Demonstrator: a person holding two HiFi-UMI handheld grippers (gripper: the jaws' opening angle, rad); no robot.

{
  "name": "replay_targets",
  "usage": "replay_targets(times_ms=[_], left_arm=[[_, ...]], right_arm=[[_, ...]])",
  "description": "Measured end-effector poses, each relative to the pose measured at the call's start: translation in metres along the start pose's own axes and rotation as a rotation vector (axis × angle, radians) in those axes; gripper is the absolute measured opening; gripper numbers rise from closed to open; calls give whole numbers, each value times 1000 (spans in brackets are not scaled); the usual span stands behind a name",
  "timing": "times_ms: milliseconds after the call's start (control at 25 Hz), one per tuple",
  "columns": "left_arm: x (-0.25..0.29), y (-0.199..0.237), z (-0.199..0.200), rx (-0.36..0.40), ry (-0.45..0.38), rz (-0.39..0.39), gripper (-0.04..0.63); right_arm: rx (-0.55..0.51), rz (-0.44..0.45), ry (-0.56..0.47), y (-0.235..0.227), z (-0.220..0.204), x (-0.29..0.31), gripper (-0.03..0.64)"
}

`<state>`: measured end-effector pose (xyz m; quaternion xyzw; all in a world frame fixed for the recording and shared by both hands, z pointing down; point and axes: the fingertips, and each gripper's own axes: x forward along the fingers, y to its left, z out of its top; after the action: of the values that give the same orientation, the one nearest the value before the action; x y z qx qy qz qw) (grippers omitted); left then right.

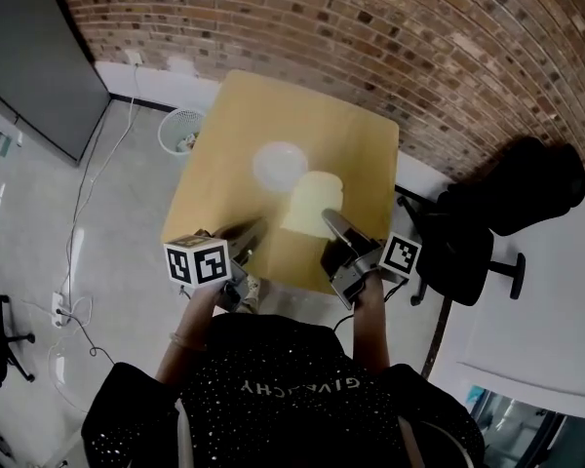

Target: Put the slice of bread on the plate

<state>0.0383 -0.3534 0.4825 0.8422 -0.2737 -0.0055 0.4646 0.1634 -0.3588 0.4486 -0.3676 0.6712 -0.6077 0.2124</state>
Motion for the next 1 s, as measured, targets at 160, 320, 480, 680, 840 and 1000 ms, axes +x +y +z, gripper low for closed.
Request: replay_targets(times_ms=[160, 320, 480, 680, 840, 1000], left_arm=[[28, 27, 21, -19, 32, 5, 11], [51, 58, 35, -65, 18, 30, 11], [72, 84, 43, -129, -11, 49, 11], [76, 107, 50, -177, -47, 86, 11], [66, 114, 49, -199, -83, 114, 11], [56, 117, 45, -206, -100, 140, 11]], right_arm=[[-12, -55, 35, -23, 30, 43, 101], [-39, -102, 78, -48, 54, 91, 101], [9, -152, 107, -79, 70, 132, 101], [2, -173, 185, -106, 73, 174, 101], [24, -209, 224, -126, 65, 190, 101], [37, -247, 236, -136, 60, 191, 101]])
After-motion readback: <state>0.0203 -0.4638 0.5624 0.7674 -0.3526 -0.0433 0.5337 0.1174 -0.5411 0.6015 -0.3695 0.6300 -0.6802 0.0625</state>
